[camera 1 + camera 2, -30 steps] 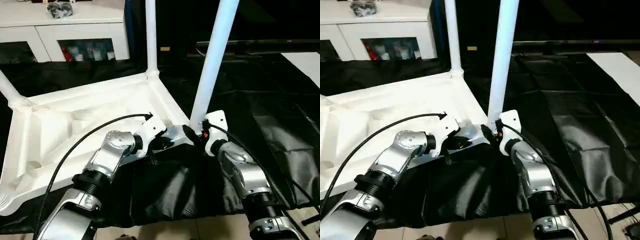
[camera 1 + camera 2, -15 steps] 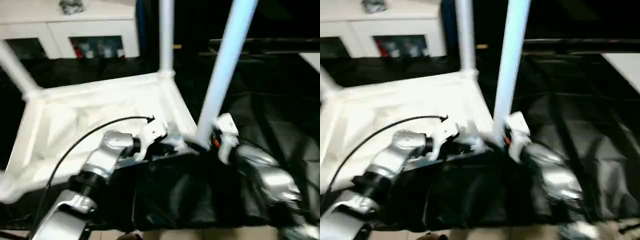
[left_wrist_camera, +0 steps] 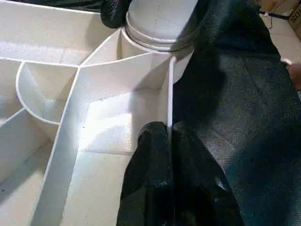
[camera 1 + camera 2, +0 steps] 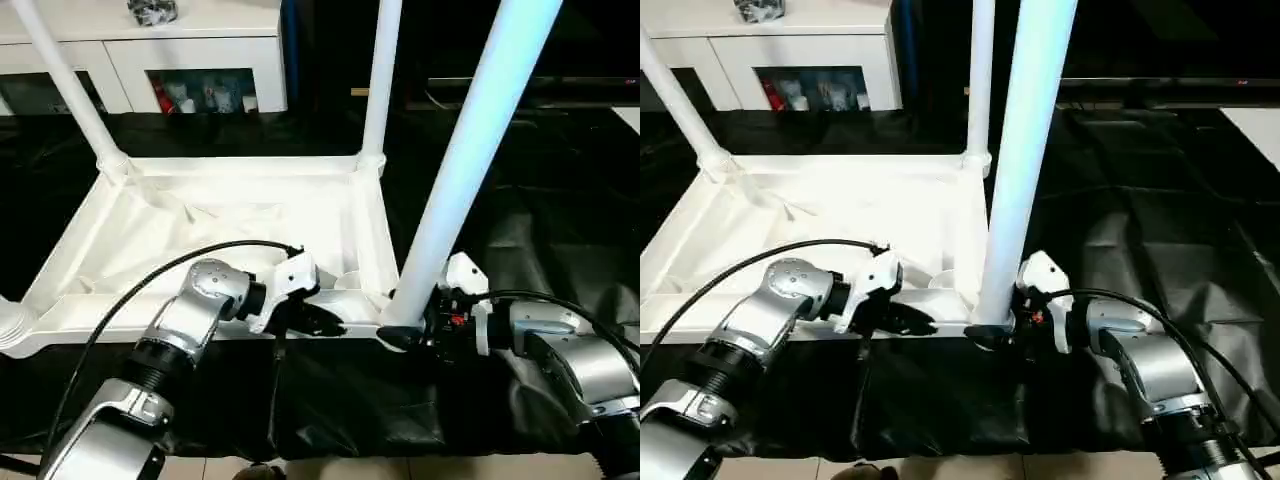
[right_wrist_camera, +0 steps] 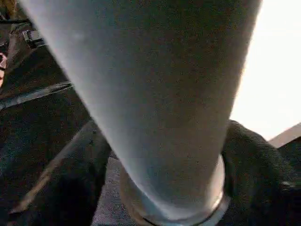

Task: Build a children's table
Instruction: Rotate leg to tighten

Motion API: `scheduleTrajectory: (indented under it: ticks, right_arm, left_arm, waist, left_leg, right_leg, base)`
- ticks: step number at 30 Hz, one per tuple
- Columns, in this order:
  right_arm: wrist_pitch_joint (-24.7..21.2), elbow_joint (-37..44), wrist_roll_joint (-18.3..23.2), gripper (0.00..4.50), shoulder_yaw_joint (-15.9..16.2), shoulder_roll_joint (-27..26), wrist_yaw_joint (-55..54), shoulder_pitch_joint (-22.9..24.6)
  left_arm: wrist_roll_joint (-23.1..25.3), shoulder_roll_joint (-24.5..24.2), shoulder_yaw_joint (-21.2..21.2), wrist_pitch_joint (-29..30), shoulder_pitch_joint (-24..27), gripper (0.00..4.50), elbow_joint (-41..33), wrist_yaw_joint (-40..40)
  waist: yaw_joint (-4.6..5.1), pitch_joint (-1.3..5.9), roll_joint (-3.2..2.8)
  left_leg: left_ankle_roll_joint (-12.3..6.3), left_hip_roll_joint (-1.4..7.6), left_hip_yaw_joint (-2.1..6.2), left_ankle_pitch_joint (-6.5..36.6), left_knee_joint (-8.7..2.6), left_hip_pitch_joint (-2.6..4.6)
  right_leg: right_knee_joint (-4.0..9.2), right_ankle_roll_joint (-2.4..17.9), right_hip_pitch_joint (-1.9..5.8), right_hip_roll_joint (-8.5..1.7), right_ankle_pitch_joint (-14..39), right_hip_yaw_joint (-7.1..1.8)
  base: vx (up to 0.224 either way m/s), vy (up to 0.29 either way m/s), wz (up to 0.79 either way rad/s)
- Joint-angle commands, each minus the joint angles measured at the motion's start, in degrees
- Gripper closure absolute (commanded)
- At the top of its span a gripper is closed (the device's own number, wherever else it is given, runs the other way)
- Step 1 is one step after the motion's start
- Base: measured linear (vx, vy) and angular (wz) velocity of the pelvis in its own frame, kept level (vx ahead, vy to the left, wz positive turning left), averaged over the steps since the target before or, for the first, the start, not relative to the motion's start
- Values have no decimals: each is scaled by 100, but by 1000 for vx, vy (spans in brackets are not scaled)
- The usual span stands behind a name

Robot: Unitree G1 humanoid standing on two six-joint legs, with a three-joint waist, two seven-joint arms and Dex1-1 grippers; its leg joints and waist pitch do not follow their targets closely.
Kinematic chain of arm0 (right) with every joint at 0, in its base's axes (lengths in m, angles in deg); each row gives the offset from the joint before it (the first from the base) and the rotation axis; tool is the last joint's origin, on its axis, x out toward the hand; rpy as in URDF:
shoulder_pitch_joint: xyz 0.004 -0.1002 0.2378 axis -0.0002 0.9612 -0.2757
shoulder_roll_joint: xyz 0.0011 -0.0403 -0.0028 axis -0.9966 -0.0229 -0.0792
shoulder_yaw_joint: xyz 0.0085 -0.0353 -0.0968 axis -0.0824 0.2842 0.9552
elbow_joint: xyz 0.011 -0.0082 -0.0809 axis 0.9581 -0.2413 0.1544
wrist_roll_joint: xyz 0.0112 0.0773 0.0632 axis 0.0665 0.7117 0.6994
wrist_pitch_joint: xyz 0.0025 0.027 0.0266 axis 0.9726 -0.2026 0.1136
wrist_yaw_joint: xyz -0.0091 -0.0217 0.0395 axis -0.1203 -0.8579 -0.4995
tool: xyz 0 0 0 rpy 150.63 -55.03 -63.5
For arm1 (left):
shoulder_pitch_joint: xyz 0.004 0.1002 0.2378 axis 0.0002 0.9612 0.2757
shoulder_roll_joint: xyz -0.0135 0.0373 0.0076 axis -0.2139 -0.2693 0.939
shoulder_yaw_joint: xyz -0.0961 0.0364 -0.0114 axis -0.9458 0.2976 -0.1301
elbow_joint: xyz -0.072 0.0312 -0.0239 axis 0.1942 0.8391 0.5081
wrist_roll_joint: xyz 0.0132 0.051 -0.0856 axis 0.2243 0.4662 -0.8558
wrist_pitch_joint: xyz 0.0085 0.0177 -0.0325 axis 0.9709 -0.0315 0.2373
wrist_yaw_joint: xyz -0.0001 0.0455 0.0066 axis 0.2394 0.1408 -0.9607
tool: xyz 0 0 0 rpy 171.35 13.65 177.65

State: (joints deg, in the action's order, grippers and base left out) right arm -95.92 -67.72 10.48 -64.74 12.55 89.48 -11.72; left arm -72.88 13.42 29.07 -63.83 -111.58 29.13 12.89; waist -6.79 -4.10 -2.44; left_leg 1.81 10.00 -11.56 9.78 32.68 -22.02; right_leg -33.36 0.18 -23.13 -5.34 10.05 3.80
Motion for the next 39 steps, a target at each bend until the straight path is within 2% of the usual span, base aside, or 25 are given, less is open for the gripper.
scheduleTrajectory:
  ticks: [1,7,8,9,10,11,12,14,15,16,18,19,21,22,23,24,25,27,28,29,32,35,36,38,39]
  right_arm:
    - [-62,170,62,126,236,-58,218,71]
    - [-207,264,201,170,276,-73,302,142]
    - [-299,291,322,171,229,-140,291,176]
    - [-364,298,399,177,187,-203,253,192]
    - [-437,287,511,186,103,-359,122,232]
    - [-437,287,511,194,103,-359,122,232]
    - [-421,254,506,194,79,-458,-1,252]
    - [-284,79,185,194,142,-817,-634,270]
    - [-171,-34,-2,195,182,-1005,-972,245]
    - [-171,-34,-2,197,182,-1005,-972,245]
    - [-126,-88,-115,197,182,-1119,-1150,227]
    - [-106,-467,-514,197,140,-1633,-2131,28]
    - [-109,-584,-614,198,117,-1787,-2423,-37]
    - [-137,-740,-690,198,57,-1974,-2790,-137]
    - [-223,-1009,-782,198,-129,-2275,-3411,-325]
    - [-236,-1115,-825,198,-193,-2365,-3638,-403]
    - [-198,-1294,-862,198,-305,-2500,-3941,-539]
    - [-87,-1397,-764,198,-401,-2613,-3969,-645]
    - [-14,-1386,-679,198,-435,-2654,-3866,-677]
    - [33,-1289,-585,143,-430,-2634,-3622,-668]
    - [3,-1134,-529,122,-402,-2512,-3268,-608]
    - [-56,-984,-487,100,-340,-2278,-2919,-522]
    - [-51,-815,-485,92,-240,-1964,-2537,-429]
    - [53,-657,-486,72,-152,-1635,-2152,-330]
    - [83,-620,-455,72,-149,-1549,-2039,-303]
  left_arm:
    - [-199,100,44,-49,-162,450,59,-11]
    - [-192,189,-41,-24,-181,450,105,175]
    - [-162,244,-70,-39,-186,450,146,319]
    - [-150,292,-99,-45,-192,450,178,439]
    - [-139,429,-182,32,-208,450,246,739]
    - [-139,429,-182,32,-208,450,246,739]
    - [-123,518,-224,98,-216,450,275,935]
    - [18,762,-214,205,-217,450,284,1456]
    - [90,867,-208,249,-229,450,288,1700]
    - [90,867,-208,249,-229,450,288,1700]
    - [132,925,-217,273,-244,450,301,1830]
    - [278,1112,-195,335,-321,450,336,2214]
    - [313,1162,-184,348,-344,450,342,2299]
    - [355,1232,-194,378,-384,450,355,2465]
    - [401,1319,-184,409,-427,450,331,2567]
    - [411,1345,-180,408,-439,450,323,2593]
    - [414,1391,-185,403,-460,450,313,2628]
    - [402,1429,-193,392,-478,450,309,2643]
    - [394,1442,-192,375,-482,450,309,2630]
    - [369,1428,-172,321,-459,450,280,2521]
    - [337,1370,-135,254,-399,450,218,2305]
    - [295,1262,-103,211,-342,450,159,2062]
    - [225,1136,-82,172,-298,450,103,1804]
    - [173,1004,-54,113,-274,450,75,1560]
    - [156,962,-42,94,-267,450,69,1478]
  waist:
    - [-9,383,83]
    - [-21,374,104]
    - [-8,367,161]
    - [-36,363,130]
    - [-30,359,194]
    - [-55,356,168]
    - [-42,345,171]
    - [-27,318,292]
    - [-27,287,241]
    - [11,287,243]
    - [55,278,254]
    - [94,250,172]
    - [165,236,217]
    - [220,234,191]
    - [239,226,141]
    - [278,227,170]
    - [293,228,83]
    - [340,240,132]
    - [344,258,98]
    - [333,266,89]
    - [313,294,77]
    - [274,315,88]
    - [258,332,72]
    - [198,342,100]
    - [161,359,88]
  left_leg:
    - [-496,359,154,967,-334,112]
    - [-550,362,146,937,-326,115]
    - [-560,362,137,938,-329,114]
    - [-556,367,139,974,-328,130]
    - [-558,367,130,964,-329,126]
    - [-544,375,136,989,-330,138]
    - [-500,368,143,1053,-344,127]
    - [-439,367,125,1179,-354,150]
    - [-340,357,143,1317,-375,155]
    - [-234,349,177,1436,-405,135]
    - [-152,354,187,1661,-429,166]
    - [-66,353,194,1824,-452,179]
    - [53,321,230,2019,-481,148]
    - [157,325,271,2237,-506,160]
    - [173,315,278,2314,-512,177]
    - [204,303,289,2420,-515,171]
    - [245,298,309,2519,-525,186]
    - [243,297,309,2598,-521,196]
    - [166,291,284,2500,-515,182]
    - [139,295,278,2439,-512,184]
    - [42,306,237,2202,-503,179]
    - [-73,310,199,1962,-471,173]
    - [-115,310,193,1831,-454,168]
    - [-231,313,165,1639,-421,172]
    - [-293,316,163,1506,-403,163]
  right_leg:
    - [285,1516,274,-384,699,-246]
    - [300,1483,267,-390,878,-248]
    - [308,1471,266,-384,911,-249]
    - [319,1448,248,-390,1032,-253]
    - [322,1415,252,-394,1112,-260]
    - [328,1403,236,-403,1189,-264]
    - [343,1346,239,-400,1368,-256]
    - [380,1248,200,-408,1672,-274]
    - [430,1159,169,-424,2017,-278]
    - [452,1013,195,-444,2356,-268]
    - [491,885,179,-423,2559,-268]
    - [508,896,125,-410,2605,-280]
    - [524,826,167,-419,2859,-244]
    - [561,647,178,-440,3195,-225]
    - [582,614,165,-435,3263,-225]
    - [604,567,156,-436,3370,-221]
    - [620,537,153,-434,3385,-215]
    - [625,558,149,-419,3263,-210]
    - [624,627,167,-411,2910,-228]
    - [615,664,171,-409,2806,-235]
    - [563,879,187,-389,2295,-255]
    - [516,1034,215,-388,1878,-273]
    - [500,1103,226,-395,1736,-274]
    - [480,1123,228,-392,1561,-287]
    - [452,1173,246,-398,1447,-283]
  base:
    - [0,0,0]
    - [0,0,0]
    - [0,0,0]
    - [0,0,0]
    - [0,0,0]
    - [0,0,0]
    - [0,0,0]
    - [0,0,0]
    - [0,0,0]
    - [0,0,0]
    - [0,0,0]
    - [0,0,0]
    - [0,0,0]
    - [0,0,0]
    - [0,0,0]
    - [0,0,0]
    - [0,0,0]
    - [0,0,0]
    - [0,0,0]
    - [0,0,0]
    - [0,0,0]
    - [0,0,0]
    - [0,0,0]
    - [0,0,0]
    - [0,0,0]
